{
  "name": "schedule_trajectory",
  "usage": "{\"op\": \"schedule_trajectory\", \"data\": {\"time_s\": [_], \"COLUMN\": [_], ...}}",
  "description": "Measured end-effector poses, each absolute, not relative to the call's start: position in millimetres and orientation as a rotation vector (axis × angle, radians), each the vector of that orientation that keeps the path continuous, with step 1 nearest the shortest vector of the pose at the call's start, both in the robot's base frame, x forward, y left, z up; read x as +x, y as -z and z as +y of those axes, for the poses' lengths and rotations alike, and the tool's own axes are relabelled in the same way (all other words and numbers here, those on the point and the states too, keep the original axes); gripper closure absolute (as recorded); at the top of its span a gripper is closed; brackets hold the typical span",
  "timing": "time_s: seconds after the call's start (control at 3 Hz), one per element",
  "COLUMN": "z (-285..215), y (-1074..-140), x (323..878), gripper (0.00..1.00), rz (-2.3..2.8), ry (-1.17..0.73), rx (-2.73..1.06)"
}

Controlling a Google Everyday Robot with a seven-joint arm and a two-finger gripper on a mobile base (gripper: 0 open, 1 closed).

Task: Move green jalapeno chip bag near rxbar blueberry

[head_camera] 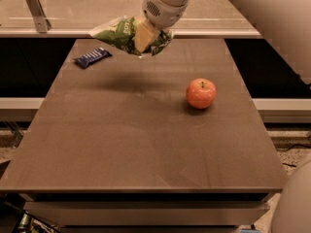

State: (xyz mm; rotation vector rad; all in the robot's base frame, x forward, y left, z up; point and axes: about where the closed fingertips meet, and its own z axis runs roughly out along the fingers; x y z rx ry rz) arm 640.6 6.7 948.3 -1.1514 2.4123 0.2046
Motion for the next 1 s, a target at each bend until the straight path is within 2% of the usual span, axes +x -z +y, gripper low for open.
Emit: {"op": "schedule_trajectory", "data": {"time_s": [1.0], "z": [16], "y": [-889], "x": [695], "gripper": [1.00], "rz": [2.478], "ry": [-0.138], "rx": [-1.076]}}
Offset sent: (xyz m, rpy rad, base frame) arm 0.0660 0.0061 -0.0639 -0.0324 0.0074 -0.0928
